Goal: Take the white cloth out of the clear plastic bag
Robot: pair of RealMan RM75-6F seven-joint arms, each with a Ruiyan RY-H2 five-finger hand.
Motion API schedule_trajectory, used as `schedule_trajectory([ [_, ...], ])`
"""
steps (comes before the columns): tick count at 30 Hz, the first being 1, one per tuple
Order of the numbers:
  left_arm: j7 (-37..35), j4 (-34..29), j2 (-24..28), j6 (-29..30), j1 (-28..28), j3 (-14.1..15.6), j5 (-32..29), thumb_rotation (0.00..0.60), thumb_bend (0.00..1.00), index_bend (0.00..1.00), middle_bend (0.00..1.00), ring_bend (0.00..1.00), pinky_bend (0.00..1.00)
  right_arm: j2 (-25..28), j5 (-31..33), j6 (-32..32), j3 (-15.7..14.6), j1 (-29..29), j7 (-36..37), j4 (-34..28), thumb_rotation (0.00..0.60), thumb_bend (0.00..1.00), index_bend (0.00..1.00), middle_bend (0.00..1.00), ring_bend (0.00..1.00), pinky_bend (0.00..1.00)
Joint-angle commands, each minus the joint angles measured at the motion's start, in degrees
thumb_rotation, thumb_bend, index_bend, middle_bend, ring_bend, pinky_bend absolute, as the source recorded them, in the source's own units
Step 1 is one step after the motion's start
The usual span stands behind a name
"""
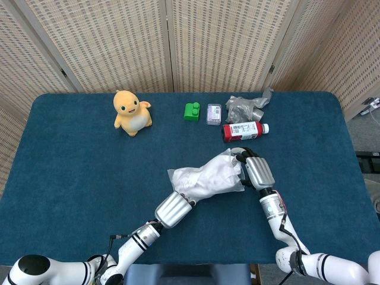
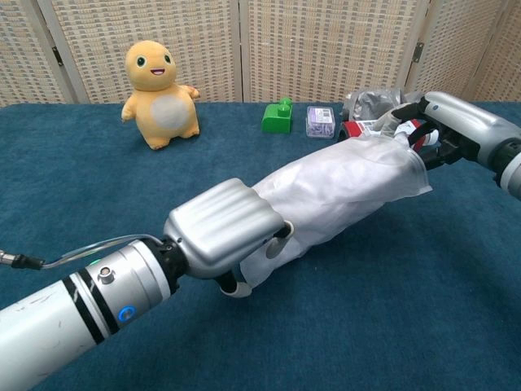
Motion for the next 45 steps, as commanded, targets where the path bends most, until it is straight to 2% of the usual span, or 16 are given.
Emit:
schedule_trajectory([
  [1, 0.0, 0.3, -0.2, 0.0, 0.1, 0.0, 0.0, 0.6, 0.08, 0.53, 0.71, 0.71, 0.85, 0.0, 0.0, 0.0, 0.0, 0.0, 0.1, 0.0, 0.6, 0.64, 0.71, 0.24, 0.13, 0.28],
  [10, 0.1, 1.1, -0.7, -0.6, 0.4, 0.0, -0.5, 0.6, 0.23, 0.54, 0.71, 0.71, 0.85, 0.0, -0.2, -0.1, 0.0, -0.1, 0.4, 0.1, 0.6, 0.64, 0.71, 0.24, 0.13, 0.28],
  [25, -1.1, 1.7, -0.3, -0.3, 0.7, 0.5, 0.5, 0.6, 0.35, 0.55, 0.71, 0.71, 0.85, -0.3, -0.2, -0.4, 0.0, 0.0, 0.6, 0.3, 0.6, 0.64, 0.71, 0.24, 0.13, 0.28],
  [35, -3.1, 1.6, 0.4, 1.0, 1.2, 0.8, 1.9, 0.6, 0.37, 0.59, 0.71, 0.71, 0.85, 0.1, 0.3, -0.3, 0.5, -0.1, 0.6, 0.4, 0.6, 0.65, 0.71, 0.24, 0.13, 0.28],
  [45, -3.1, -1.3, 2.8, 2.7, 2.2, 0.7, 2.8, 0.6, 0.38, 0.61, 0.71, 0.72, 0.85, 1.1, 1.5, 0.0, 2.0, 0.4, -1.2, -0.2, 0.6, 0.66, 0.72, 0.24, 0.13, 0.28],
])
